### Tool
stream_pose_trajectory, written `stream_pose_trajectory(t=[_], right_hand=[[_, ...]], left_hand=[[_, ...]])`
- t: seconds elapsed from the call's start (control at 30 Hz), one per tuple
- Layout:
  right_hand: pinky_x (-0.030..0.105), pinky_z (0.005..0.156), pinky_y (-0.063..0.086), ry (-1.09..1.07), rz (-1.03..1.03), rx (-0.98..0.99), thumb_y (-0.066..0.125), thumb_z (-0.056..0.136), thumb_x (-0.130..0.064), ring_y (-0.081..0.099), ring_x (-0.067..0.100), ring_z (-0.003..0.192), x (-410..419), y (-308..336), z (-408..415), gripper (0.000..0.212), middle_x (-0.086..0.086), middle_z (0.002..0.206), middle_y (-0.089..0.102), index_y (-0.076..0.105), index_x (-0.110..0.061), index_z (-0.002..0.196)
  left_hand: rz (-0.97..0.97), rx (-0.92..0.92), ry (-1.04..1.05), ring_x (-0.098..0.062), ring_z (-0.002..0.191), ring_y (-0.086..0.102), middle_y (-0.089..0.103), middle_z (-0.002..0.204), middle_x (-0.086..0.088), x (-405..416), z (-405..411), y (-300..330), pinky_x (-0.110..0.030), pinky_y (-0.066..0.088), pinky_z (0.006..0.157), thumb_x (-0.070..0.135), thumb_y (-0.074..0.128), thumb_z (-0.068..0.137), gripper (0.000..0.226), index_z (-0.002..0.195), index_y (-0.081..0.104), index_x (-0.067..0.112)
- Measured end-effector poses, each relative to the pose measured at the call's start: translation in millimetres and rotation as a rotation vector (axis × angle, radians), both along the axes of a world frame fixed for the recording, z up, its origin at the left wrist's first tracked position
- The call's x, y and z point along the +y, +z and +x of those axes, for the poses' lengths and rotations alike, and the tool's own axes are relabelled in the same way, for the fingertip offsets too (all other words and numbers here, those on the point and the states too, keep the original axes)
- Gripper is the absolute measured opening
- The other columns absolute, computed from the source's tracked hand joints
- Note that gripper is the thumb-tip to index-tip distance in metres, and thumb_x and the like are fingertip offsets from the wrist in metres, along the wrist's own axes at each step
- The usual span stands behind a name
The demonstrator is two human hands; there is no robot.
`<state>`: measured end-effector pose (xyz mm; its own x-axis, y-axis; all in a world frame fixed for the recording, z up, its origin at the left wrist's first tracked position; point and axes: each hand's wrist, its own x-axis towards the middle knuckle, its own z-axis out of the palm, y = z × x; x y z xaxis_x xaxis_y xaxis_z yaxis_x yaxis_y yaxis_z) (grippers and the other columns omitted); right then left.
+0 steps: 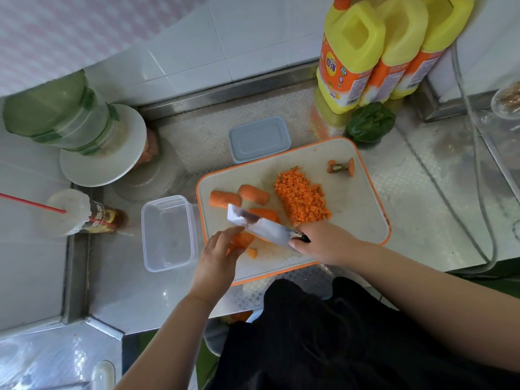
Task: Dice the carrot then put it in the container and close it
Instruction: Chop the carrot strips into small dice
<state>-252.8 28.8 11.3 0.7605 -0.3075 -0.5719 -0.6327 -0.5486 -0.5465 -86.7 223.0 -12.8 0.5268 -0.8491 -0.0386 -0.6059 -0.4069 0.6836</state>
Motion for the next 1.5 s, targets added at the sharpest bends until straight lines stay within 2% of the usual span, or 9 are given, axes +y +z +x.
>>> stream_pose_trajectory(t=[0.17, 0.27, 0.37, 0.5, 0.6, 0.77, 0.97, 1.23, 1.5], right_hand=[[0.030, 0.053, 0.028, 0.155, -0.101, 0.130, 0.041, 0.099, -0.039, 0.038, 0.014, 0.057, -6, -3, 13, 0.037, -0.001, 0.066, 0.042, 0.038, -0.020, 0.068], [0.029, 0.053, 0.031, 0.138, -0.199, 0.115, 0.039, 0.101, -0.040, 0.042, 0.012, 0.059, -17, -2, 17, 0.036, -0.002, 0.069, 0.046, 0.036, -0.023, 0.068], [0.028, 0.051, 0.030, 0.074, -0.208, 0.111, 0.040, 0.101, -0.040, 0.043, 0.012, 0.060, -22, -5, 20, 0.037, -0.002, 0.069, 0.047, 0.036, -0.024, 0.068], [0.027, 0.050, 0.028, 0.032, -0.180, 0.080, 0.043, 0.100, -0.039, 0.043, 0.012, 0.058, -18, -8, 16, 0.036, -0.001, 0.067, 0.047, 0.037, -0.023, 0.068], [0.027, 0.050, 0.028, 0.004, -0.152, 0.068, 0.044, 0.099, -0.038, 0.043, 0.012, 0.056, -14, -11, 11, 0.036, -0.002, 0.065, 0.046, 0.037, -0.023, 0.068], [0.027, 0.050, 0.028, -0.021, -0.128, 0.058, 0.045, 0.098, -0.040, 0.042, 0.011, 0.056, -3, -15, 5, 0.036, -0.003, 0.064, 0.046, 0.037, -0.024, 0.067], [0.029, 0.051, 0.030, -0.016, -0.100, 0.053, 0.043, 0.099, -0.039, 0.044, 0.014, 0.055, 6, -14, 0, 0.035, -0.002, 0.064, 0.047, 0.039, -0.021, 0.070], [0.026, 0.050, 0.030, -0.089, -0.088, 0.021, 0.044, 0.099, -0.038, 0.042, 0.013, 0.053, 4, -14, -6, 0.036, -0.003, 0.062, 0.045, 0.038, -0.022, 0.068], [0.028, 0.050, 0.031, -0.069, -0.089, 0.034, 0.045, 0.099, -0.039, 0.045, 0.014, 0.054, 9, -16, -4, 0.035, -0.001, 0.063, 0.049, 0.040, -0.021, 0.069]], left_hand=[[0.049, 0.142, 0.046, -0.020, 0.099, 0.055, 0.056, 0.107, 0.010, -3, 2, 6, -0.035, 0.045, 0.089, 0.005, 0.060, 0.092, 0.045, 0.123, 0.049, 0.037], [0.160, 0.179, 0.028, -0.017, 0.102, 0.052, 0.055, 0.110, 0.008, -7, 6, 2, -0.037, 0.044, 0.093, 0.004, 0.059, 0.093, 0.044, 0.130, 0.053, 0.026], [0.273, 0.162, -0.086, -0.019, 0.114, 0.050, 0.056, 0.122, 0.006, -16, 7, -6, -0.038, 0.039, 0.101, 0.008, 0.058, 0.095, 0.044, 0.132, 0.051, 0.030], [0.426, 0.005, -0.219, -0.025, 0.123, 0.040, 0.046, 0.135, 0.001, -32, 4, -15, -0.040, 0.034, 0.106, 0.021, 0.056, 0.097, 0.044, 0.138, 0.045, 0.030], [0.524, -0.155, -0.188, -0.026, 0.130, 0.033, 0.036, 0.143, 0.000, -36, 3, -13, -0.043, 0.034, 0.108, 0.039, 0.056, 0.096, 0.049, 0.141, 0.043, 0.027], [0.575, -0.233, -0.140, -0.026, 0.133, 0.028, 0.028, 0.147, 0.003, -24, -6, -11, -0.045, 0.038, 0.106, 0.060, 0.066, 0.081, 0.073, 0.143, 0.037, 0.036], [0.510, -0.135, 0.051, -0.026, 0.130, 0.033, 0.038, 0.142, -0.002, -22, -18, -14, -0.039, 0.034, 0.106, 0.036, 0.065, 0.089, 0.061, 0.144, 0.039, 0.028], [0.503, -0.155, -0.051, -0.023, 0.133, 0.034, 0.035, 0.144, 0.000, -19, -13, -15, -0.040, 0.036, 0.109, 0.035, 0.064, 0.092, 0.064, 0.147, 0.036, 0.022], [0.417, -0.215, -0.090, -0.024, 0.130, 0.041, 0.047, 0.139, -0.002, -17, -16, -18, -0.036, 0.037, 0.105, 0.021, 0.064, 0.090, 0.055, 0.141, 0.045, 0.018]])
